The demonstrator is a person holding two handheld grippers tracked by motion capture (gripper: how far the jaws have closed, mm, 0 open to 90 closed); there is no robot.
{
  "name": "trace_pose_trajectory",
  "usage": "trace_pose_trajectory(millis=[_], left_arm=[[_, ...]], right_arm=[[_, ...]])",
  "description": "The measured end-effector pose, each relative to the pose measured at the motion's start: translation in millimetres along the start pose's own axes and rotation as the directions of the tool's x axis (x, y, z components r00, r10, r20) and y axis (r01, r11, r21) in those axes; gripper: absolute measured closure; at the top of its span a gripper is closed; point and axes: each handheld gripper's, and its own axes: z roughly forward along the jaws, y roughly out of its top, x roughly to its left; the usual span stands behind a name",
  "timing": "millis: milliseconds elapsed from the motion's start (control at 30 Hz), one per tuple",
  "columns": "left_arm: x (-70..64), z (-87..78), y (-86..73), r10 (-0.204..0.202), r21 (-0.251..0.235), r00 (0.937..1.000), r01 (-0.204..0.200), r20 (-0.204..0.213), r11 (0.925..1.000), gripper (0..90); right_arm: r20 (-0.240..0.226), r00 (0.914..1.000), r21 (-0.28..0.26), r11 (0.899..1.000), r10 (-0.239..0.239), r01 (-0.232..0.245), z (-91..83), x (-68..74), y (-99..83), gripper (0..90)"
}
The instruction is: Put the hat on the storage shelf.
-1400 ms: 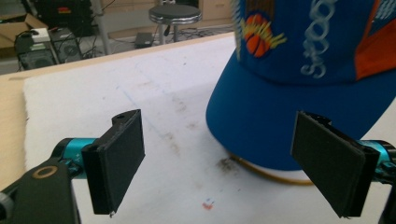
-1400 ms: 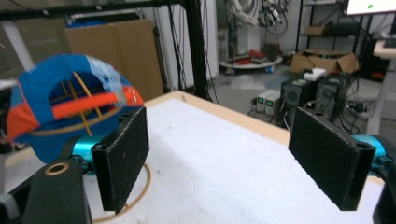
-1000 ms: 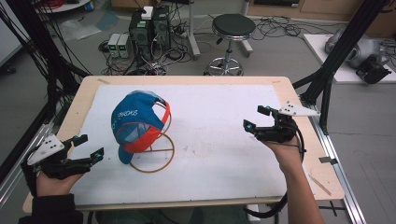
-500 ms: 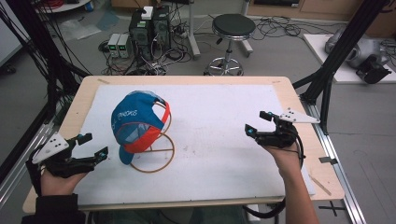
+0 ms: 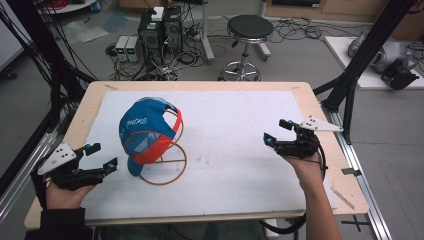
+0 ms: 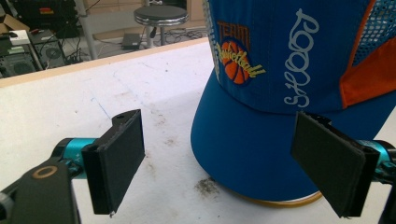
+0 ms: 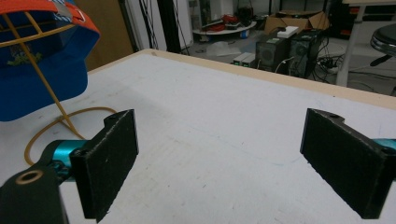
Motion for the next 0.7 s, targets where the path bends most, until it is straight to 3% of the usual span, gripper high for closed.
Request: trace_pose_trajectory(millis=[700], left_arm=[[-0.8,2.8,-2.6,-0.005,0.006,1.0,0.005,0.007,1.0,17.8]], right_arm=[[-0.002,1.0,0.004,1.0,0.006,-0.006,2.1,-0.4,-1.6,10.7]])
